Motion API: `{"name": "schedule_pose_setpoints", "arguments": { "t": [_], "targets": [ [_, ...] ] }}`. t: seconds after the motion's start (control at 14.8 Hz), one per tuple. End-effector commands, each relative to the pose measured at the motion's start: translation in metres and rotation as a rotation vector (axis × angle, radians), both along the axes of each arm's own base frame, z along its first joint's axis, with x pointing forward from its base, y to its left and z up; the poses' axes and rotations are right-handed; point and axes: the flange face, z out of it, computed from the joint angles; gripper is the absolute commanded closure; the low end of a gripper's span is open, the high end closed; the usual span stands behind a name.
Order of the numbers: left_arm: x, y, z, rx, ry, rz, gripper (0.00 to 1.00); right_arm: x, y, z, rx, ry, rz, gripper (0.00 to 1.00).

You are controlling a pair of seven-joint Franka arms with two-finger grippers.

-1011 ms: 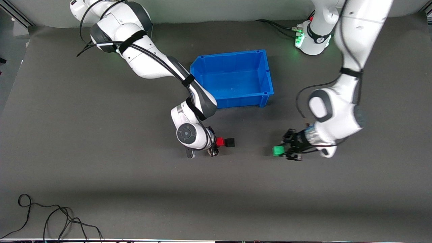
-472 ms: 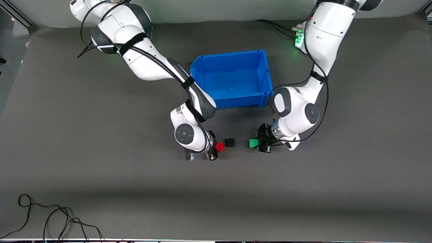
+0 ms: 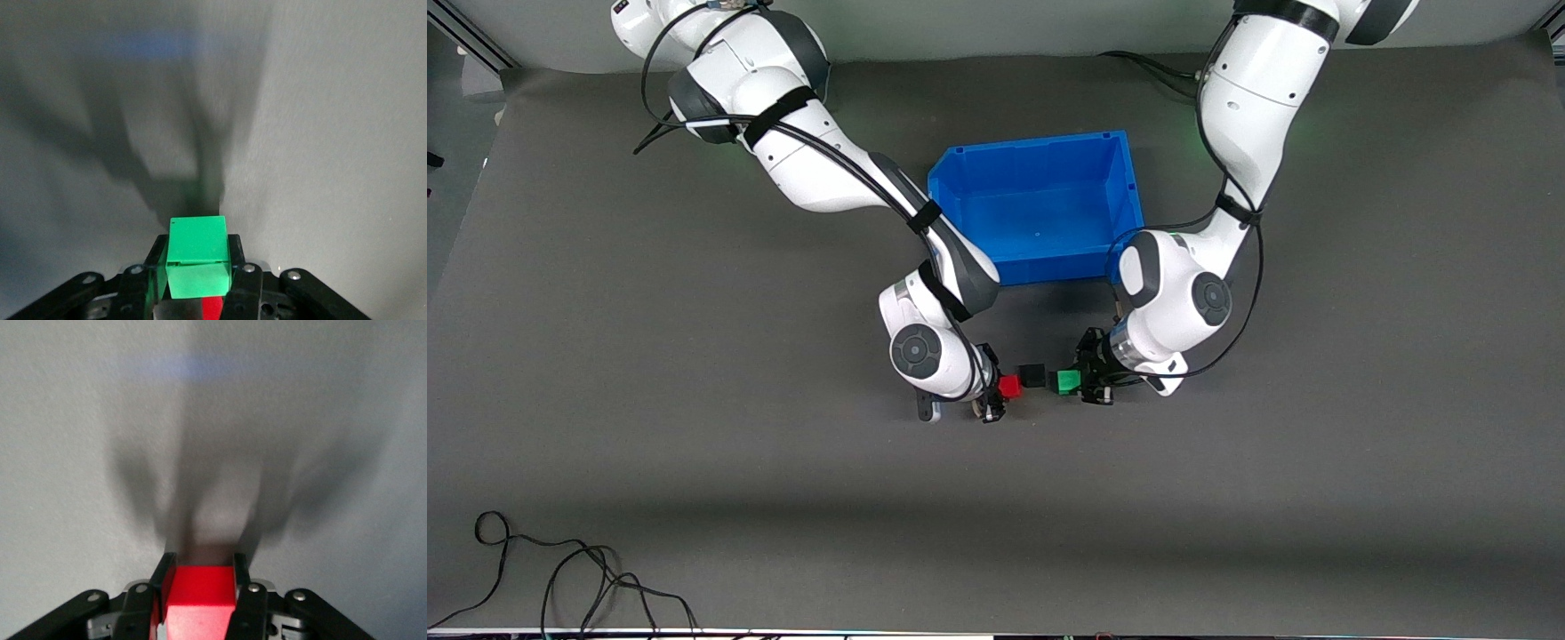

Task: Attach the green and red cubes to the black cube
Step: 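Press the red and green cubes against the black cube's sides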

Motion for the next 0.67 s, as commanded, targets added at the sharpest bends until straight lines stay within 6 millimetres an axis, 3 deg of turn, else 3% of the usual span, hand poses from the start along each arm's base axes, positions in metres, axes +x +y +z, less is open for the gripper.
{"name": "schedule_pose_setpoints", "arguments": {
  "t": [0.0, 0.07, 0.13, 0.27, 0.34, 0.4, 0.47, 0.54, 0.61],
  "targets": [
    [-0.001, -0.019, 0.0, -0.004, -0.002, 0.022, 0.75, -0.005, 0.015, -0.004, -0.007, -0.018, -0.007, 0.8],
    [-0.002, -0.02, 0.0, -0.005, 0.002, 0.028, 0.75, -0.005, 0.014, -0.005, -0.01, -0.017, -0.007, 0.74],
    [-0.002, -0.02, 0.0, -0.005, 0.006, 0.037, 0.75, -0.005, 0.013, -0.007, -0.013, -0.016, -0.005, 0.55],
    [0.002, -0.022, 0.004, -0.015, 0.004, 0.051, 0.75, -0.005, 0.012, -0.009, -0.019, -0.018, 0.008, 0.07],
    [0.004, -0.023, 0.004, -0.016, 0.007, 0.063, 0.75, -0.004, 0.011, -0.005, -0.032, -0.027, 0.023, 0.0],
    [0.004, -0.024, 0.005, -0.018, 0.007, 0.065, 0.72, -0.003, 0.008, -0.001, -0.054, -0.024, 0.045, 0.0],
    [0.005, -0.023, 0.005, -0.011, 0.001, 0.058, 0.49, -0.002, 0.005, 0.003, -0.074, -0.01, 0.063, 0.0],
    [0.005, -0.023, 0.005, -0.006, -0.006, 0.042, 0.0, 0.0, 0.003, 0.019, -0.074, -0.018, 0.095, 0.0],
    [0.006, -0.022, 0.005, -0.006, -0.005, 0.043, 0.0, 0.005, 0.001, 0.044, -0.058, -0.057, 0.151, 0.0]
  ]
}}
